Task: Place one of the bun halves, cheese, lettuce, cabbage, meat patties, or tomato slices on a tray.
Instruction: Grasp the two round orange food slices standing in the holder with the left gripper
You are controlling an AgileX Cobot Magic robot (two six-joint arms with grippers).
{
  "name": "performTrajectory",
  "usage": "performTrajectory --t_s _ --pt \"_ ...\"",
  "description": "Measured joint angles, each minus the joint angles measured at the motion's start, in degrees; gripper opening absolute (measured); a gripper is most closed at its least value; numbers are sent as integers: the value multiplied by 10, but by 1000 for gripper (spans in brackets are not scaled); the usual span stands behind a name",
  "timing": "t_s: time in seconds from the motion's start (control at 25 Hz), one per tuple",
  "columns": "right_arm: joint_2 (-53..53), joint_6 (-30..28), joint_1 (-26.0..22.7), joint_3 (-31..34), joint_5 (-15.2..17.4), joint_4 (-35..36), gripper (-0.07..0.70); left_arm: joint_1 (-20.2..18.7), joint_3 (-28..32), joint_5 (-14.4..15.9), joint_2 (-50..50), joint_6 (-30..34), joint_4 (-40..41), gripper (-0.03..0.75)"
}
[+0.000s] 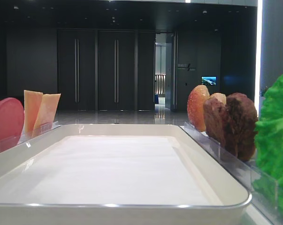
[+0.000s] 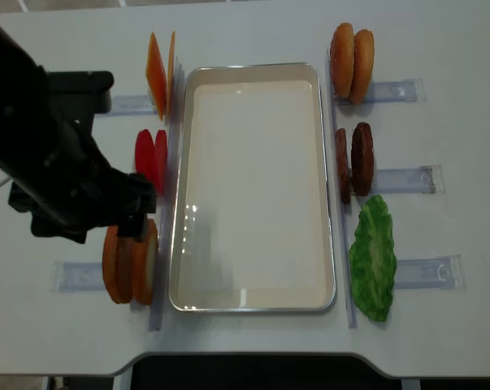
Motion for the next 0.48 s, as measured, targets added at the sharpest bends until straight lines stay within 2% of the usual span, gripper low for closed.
performTrajectory --t_s 0.48 --pt "0 0 0 0 0 0 541 -13 0 -15 79 -4 -4 660"
